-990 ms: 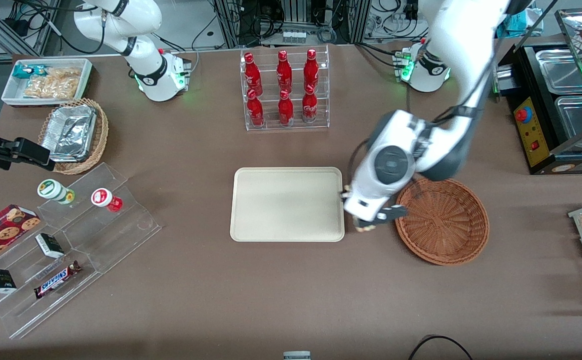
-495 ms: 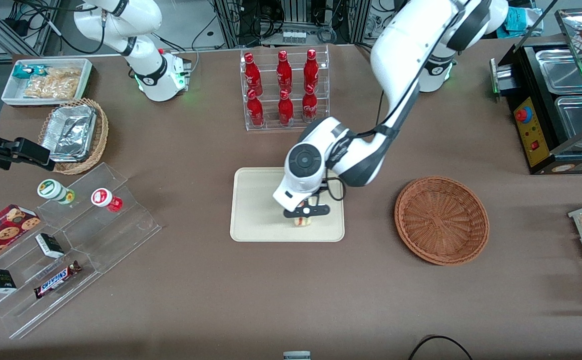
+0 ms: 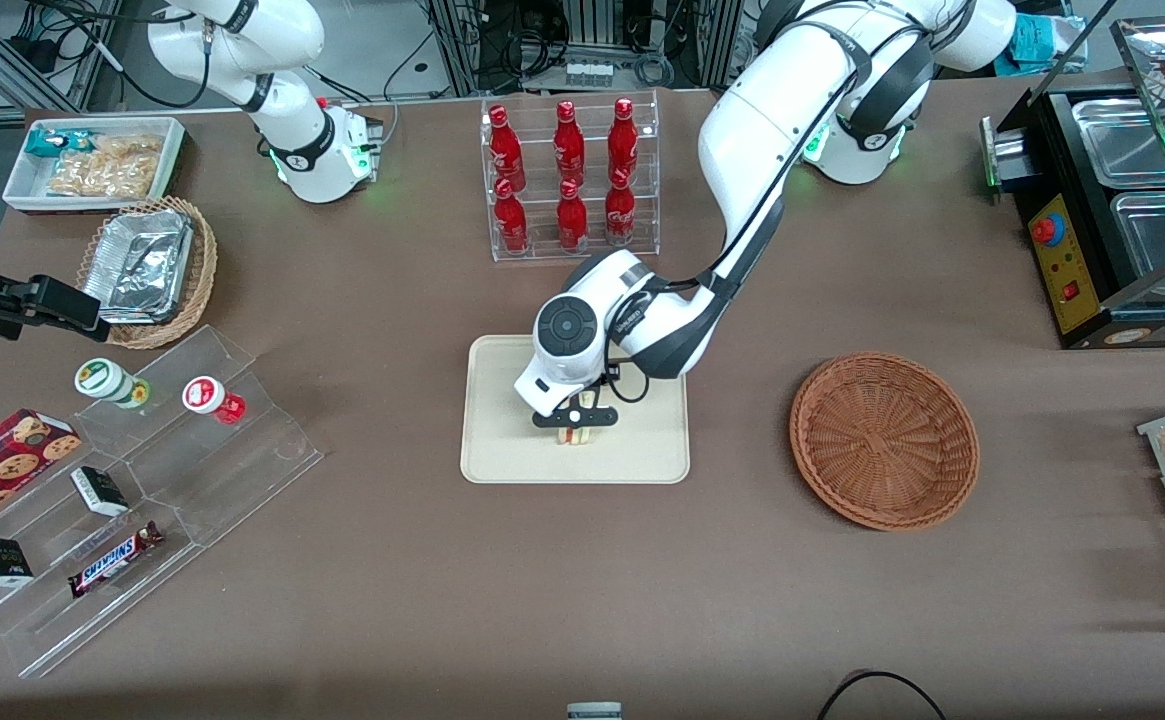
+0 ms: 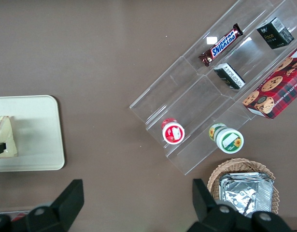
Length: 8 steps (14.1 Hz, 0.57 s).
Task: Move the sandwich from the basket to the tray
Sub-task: 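Lower the sandwich onto the tray and open the left gripper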
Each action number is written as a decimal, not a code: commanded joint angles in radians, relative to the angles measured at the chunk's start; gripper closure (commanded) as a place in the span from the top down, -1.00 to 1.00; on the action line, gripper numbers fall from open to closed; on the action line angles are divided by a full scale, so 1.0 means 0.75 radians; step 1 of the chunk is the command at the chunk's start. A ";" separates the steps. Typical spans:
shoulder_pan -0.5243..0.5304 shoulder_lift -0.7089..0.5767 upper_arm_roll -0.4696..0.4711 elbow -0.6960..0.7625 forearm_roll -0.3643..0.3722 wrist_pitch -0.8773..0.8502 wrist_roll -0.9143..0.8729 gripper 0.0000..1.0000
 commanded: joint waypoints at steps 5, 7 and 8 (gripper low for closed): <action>-0.007 -0.063 0.022 0.033 0.005 -0.070 -0.028 1.00; 0.028 -0.188 0.045 0.019 0.011 -0.219 -0.016 1.00; 0.056 -0.265 0.067 0.001 0.015 -0.321 0.003 1.00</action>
